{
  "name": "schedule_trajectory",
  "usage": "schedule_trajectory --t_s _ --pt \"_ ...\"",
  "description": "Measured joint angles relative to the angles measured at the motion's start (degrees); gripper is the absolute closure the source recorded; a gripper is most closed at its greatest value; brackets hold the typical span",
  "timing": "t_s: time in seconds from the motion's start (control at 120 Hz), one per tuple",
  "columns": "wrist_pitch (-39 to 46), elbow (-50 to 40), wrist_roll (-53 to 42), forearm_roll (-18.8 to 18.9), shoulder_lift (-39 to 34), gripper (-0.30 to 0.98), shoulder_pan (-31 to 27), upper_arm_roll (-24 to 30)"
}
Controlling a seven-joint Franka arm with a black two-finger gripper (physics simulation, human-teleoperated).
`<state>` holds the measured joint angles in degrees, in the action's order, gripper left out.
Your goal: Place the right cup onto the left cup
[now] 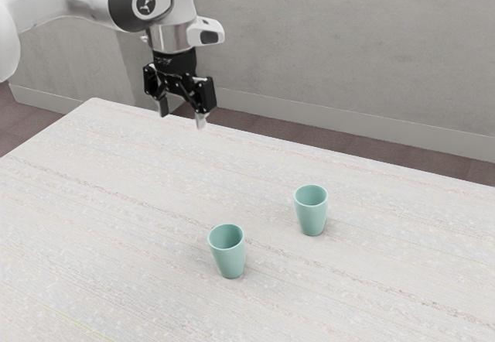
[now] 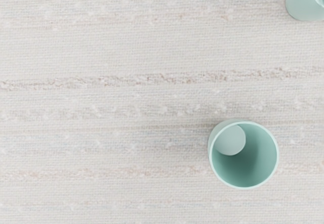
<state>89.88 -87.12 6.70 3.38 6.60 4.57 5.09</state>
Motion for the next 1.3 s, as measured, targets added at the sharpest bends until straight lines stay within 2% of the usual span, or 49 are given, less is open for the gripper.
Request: schedule_trajectory --t_s 0.142,0.375,0.525,0.733,1.083,1.3 --pt "0.34 0.96 -0.3 -0.13 1.83 0.0 0.07 0.13" --pt "0.67 21.54 -0.75 0.28 23.34 0.0 1.14 0.19" --pt "1.95 29.89 -0.39 0.33 31.46 0.0 2.6 1.25" --pt "2.4 40.21 -0.48 0.26 40.75 0.0 3.4 -0.43" --pt "6.5 33.86 -0.32 0.09 42.13 0.0 4.92 5.14" --pt "9.78 30.63 0.15 0.29 41.95 0.0 6.35 6.12"
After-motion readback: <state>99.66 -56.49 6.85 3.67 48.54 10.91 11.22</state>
